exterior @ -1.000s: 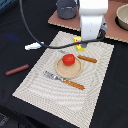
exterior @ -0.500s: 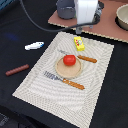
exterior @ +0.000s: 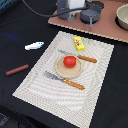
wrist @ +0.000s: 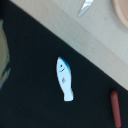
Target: Interact with the objects in diverse but meaningful ways.
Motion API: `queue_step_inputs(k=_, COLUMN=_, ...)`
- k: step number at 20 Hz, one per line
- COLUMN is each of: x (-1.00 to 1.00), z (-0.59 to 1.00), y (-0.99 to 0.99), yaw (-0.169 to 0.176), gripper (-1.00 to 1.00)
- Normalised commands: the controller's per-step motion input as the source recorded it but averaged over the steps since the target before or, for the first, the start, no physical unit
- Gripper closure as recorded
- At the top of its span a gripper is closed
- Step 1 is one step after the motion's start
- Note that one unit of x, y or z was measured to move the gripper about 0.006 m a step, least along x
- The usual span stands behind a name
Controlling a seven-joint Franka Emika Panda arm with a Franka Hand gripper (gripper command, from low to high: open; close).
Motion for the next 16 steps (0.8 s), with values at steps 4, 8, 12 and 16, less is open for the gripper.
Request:
queue_step_inputs(k=4, x=-0.96, z=-0.24, y=0.61, yaw=0.0, gripper=-1.0)
queue_step_inputs(k=8, x=-0.86, z=-0.29, y=0.62, yaw=-0.003, gripper=-1.0)
queue_step_inputs(k=12, x=-0.71, z=-0.38, y=0.53, yaw=-0.049, gripper=-1.0)
queue_step_inputs(k=16, x=-0.56, z=-0.33, y=0.4, yaw=-0.14, gripper=-1.0)
